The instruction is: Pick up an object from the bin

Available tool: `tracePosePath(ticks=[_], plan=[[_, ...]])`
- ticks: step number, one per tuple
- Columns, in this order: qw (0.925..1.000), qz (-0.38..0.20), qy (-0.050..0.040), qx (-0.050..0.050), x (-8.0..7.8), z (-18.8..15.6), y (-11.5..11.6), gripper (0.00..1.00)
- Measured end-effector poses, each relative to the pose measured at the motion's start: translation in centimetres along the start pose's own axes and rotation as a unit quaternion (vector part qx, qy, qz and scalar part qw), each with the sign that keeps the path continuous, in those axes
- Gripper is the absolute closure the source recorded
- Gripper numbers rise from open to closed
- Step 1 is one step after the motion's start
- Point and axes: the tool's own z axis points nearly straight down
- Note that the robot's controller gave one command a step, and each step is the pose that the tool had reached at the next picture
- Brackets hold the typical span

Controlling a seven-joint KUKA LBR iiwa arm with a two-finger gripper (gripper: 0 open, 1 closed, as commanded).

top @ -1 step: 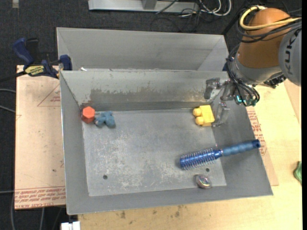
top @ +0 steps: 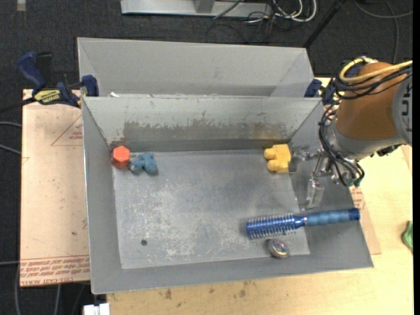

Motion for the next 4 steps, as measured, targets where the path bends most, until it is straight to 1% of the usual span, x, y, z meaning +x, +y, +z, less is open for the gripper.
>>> tracePosePath(ticks=[1,2,3,4], plan=[[0.9963,-0.085,-0.0100,0.003,-1.9,-14.3,-0.2,0.00],[0.9811,-0.194,-0.0010,-0.001,0.3,-0.5,7.9,0.00],[0.9723,-0.234,-0.0005,-0.001,4.0,6.5,7.7,0.00],[0.9720,-0.235,-0.0046,0.001,3.7,6.1,7.6,1.00]])
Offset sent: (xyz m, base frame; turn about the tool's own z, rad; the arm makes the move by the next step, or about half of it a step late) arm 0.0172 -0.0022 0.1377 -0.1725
